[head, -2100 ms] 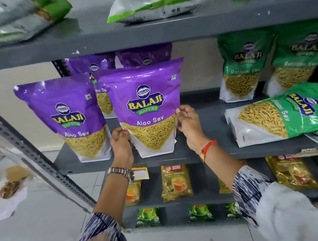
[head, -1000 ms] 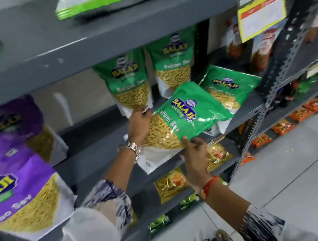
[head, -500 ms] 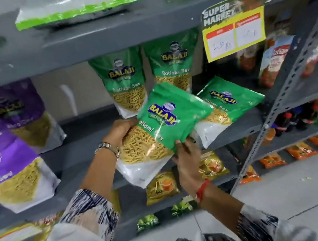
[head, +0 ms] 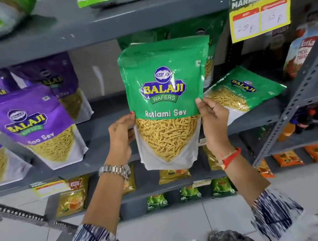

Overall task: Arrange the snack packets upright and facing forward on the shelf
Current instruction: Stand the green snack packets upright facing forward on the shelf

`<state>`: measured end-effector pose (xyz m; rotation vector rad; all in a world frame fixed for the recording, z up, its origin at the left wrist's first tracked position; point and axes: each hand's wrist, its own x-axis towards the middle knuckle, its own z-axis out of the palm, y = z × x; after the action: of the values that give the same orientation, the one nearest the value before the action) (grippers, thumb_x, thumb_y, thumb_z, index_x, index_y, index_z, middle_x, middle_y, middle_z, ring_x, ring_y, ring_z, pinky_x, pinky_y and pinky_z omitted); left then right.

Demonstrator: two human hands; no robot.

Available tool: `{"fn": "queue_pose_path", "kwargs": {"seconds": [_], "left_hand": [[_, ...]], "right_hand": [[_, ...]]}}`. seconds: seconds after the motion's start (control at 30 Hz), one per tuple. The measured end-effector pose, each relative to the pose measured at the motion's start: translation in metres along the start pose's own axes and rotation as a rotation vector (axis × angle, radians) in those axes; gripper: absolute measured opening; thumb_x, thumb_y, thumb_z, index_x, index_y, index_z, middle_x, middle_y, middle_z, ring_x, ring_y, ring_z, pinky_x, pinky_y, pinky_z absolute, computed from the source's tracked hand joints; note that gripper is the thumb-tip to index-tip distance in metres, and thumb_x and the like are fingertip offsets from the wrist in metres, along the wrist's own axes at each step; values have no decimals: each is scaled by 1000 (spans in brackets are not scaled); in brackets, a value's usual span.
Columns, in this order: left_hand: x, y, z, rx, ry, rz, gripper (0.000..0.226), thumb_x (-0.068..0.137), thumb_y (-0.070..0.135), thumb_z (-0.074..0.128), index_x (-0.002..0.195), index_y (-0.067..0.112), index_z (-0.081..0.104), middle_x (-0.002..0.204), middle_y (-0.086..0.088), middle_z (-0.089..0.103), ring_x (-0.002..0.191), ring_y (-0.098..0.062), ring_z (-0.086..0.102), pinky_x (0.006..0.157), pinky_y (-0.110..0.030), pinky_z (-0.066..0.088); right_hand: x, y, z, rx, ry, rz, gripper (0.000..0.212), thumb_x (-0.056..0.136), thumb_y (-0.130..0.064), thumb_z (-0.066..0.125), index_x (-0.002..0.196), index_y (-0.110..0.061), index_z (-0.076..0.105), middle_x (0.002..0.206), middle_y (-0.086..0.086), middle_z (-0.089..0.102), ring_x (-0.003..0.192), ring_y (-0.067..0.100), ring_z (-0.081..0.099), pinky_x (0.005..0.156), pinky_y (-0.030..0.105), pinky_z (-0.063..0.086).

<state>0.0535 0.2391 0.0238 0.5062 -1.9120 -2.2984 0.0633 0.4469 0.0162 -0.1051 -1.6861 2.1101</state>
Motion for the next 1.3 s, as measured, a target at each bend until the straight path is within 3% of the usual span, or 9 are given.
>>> {"fn": "queue_pose_path", "kwargs": {"seconds": [0.17, 0.37, 0.6, 0.83, 0.97, 1.07, 1.13, 1.2, 1.3], "left_hand": [[-25, -1, -17, 6, -60, 52, 17, 83, 9, 55, 72, 16, 65, 55, 11, 69, 55, -6, 61, 52, -17, 51], [-15, -5, -19, -35, 2, 21, 15, 85, 7, 54, 76, 14, 64, 64, 3, 70, 60, -11, 63, 52, -20, 52], [28, 1, -9, -87, 5, 43, 22, 92, 3, 43, 81, 12, 59, 89, -2, 65, 80, -13, 61, 88, -32, 52], [68, -10, -3, -54, 82, 19, 22, 93, 6, 42, 81, 14, 59, 91, -4, 64, 81, -14, 61, 88, -32, 52], [75, -20, 4, -90, 168, 71, 20, 92, 13, 46, 78, 19, 59, 81, 0, 62, 74, -13, 58, 71, -24, 53], [72, -34, 10, -157, 327, 185, 6, 89, 22, 53, 88, 19, 58, 89, 3, 62, 89, -18, 57, 86, -36, 50], [58, -40, 16, -155, 519, 370, 8, 87, 25, 56, 92, 19, 55, 91, 4, 60, 87, -13, 56, 83, -28, 48], [39, -44, 32, -126, 607, 498, 7, 86, 28, 54, 88, 21, 53, 88, -5, 57, 77, -11, 53, 71, -20, 46], [7, -50, 71, -126, 469, 490, 14, 90, 21, 48, 76, 23, 49, 71, -11, 50, 62, -10, 48, 57, -22, 42]], "right_hand": [[-23, -3, -2, 23, 23, 12, 22, 91, -10, 56, 106, 3, 66, 75, -18, 73, 77, -2, 67, 74, 15, 54], [-12, -5, 13, -109, -32, -14, 24, 91, -12, 55, 105, 4, 65, 86, -4, 69, 77, -4, 66, 79, 20, 54], [36, 11, 43, -135, -118, 116, 31, 91, -15, 56, 115, 5, 58, 103, 14, 65, 89, 14, 62, 99, 47, 50], [63, 35, 51, -232, -222, 133, 31, 90, -23, 55, 107, 3, 61, 109, 26, 68, 98, 30, 65, 95, 56, 50], [68, 37, 50, -247, -236, 137, 28, 91, -17, 54, 109, 3, 61, 109, 26, 68, 99, 30, 65, 96, 55, 50], [66, 32, 44, -224, -258, 129, 20, 90, -17, 56, 106, -8, 64, 111, 20, 69, 101, 24, 65, 98, 51, 50], [61, 29, 35, -177, -220, 98, 15, 88, -21, 60, 101, -21, 64, 108, 13, 69, 104, 21, 66, 98, 48, 51], [61, 29, 18, -150, -123, 80, 13, 87, -18, 62, 99, -20, 64, 96, 5, 70, 92, 13, 68, 87, 42, 57], [63, 27, -17, -209, 100, 86, 8, 87, -14, 62, 94, -12, 65, 77, 1, 68, 64, 13, 64, 57, 34, 54]]}}
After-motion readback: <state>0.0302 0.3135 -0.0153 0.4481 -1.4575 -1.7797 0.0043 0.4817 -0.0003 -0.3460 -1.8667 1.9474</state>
